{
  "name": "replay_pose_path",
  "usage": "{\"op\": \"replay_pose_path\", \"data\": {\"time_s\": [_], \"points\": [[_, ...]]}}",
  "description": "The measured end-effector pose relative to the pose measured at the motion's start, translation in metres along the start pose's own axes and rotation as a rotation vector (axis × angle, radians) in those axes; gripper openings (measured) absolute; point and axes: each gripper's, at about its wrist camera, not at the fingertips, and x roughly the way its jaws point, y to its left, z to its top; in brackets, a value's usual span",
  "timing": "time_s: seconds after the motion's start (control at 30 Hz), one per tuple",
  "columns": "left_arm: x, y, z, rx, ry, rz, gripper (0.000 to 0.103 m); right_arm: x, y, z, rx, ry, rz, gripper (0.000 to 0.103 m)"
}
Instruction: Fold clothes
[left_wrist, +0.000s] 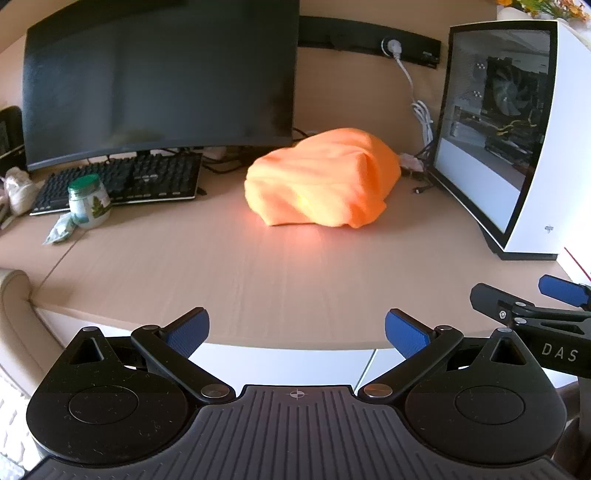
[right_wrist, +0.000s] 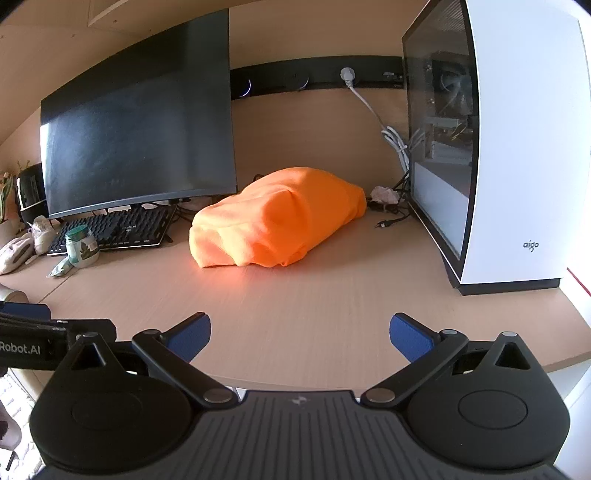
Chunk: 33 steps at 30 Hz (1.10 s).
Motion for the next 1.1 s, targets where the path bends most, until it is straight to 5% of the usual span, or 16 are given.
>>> {"op": "replay_pose_path", "data": {"time_s": [1.1], "points": [[0.041, 0.010, 0.012, 0.025, 0.014, -0.023, 0.103, 0.026, 0.002, 0.000, 0.018, 0.039, -0.061, 0.103]]}}
